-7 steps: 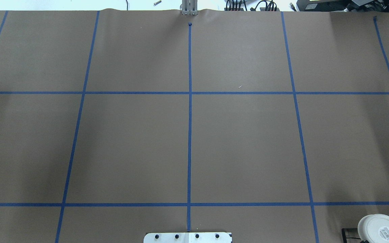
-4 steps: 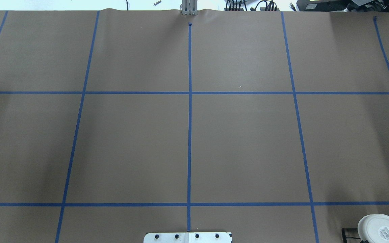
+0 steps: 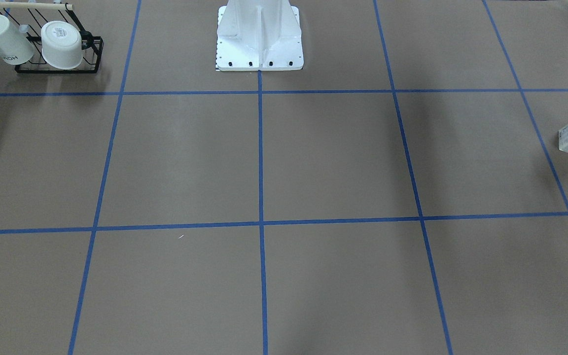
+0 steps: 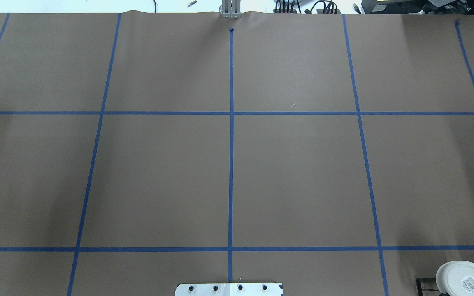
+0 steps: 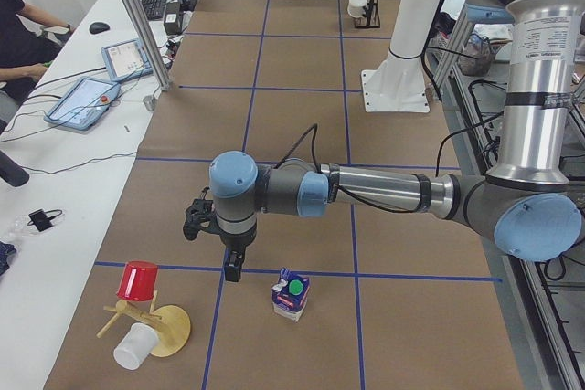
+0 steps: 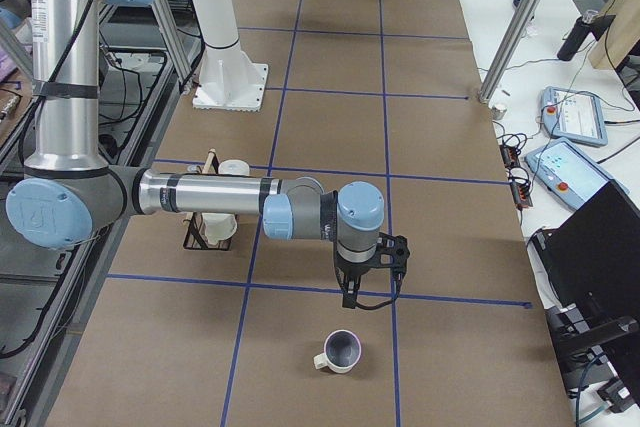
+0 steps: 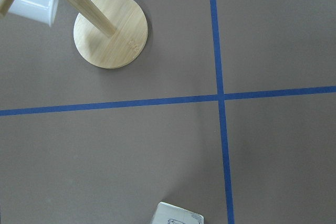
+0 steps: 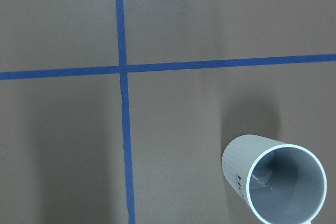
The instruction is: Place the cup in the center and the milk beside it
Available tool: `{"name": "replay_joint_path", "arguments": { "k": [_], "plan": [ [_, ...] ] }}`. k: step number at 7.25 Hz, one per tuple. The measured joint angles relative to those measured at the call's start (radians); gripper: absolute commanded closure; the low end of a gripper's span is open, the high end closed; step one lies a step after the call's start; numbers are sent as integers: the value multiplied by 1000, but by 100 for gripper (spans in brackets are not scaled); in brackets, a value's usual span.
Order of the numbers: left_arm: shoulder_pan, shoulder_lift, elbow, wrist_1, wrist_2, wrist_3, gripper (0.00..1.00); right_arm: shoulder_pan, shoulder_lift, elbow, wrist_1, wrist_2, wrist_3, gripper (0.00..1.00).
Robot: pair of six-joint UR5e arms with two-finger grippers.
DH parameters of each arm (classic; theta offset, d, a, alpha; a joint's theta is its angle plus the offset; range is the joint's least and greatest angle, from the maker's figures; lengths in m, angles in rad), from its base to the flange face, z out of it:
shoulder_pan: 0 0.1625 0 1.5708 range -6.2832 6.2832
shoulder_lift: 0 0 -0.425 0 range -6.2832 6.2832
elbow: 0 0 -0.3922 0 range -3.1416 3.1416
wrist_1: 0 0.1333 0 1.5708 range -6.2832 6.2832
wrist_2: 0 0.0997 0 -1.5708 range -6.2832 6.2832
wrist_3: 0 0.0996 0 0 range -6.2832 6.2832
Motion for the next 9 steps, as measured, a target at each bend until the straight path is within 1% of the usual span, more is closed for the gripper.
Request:
{"name": "replay_joint_path", "arguments": {
  "k": [1, 3, 4, 7, 9],
  "plan": [
    [0, 0, -2, -2, -3, -1, 1, 0, 9, -51, 24, 19, -38, 0],
    [0, 1, -2, -3, -5, -1, 1, 0, 17, -174, 165, 37, -75, 0],
    [0, 1, -1, -3, -5, -1, 1, 0, 25, -225, 214, 37, -83, 0],
    [0, 1, 1, -4, -5, -1, 1, -3, 44, -307, 249, 33, -89, 0],
    [0, 1, 2, -4, -5, -1, 1, -18, 48, -328, 250, 33, -90, 1]
  ]
}}
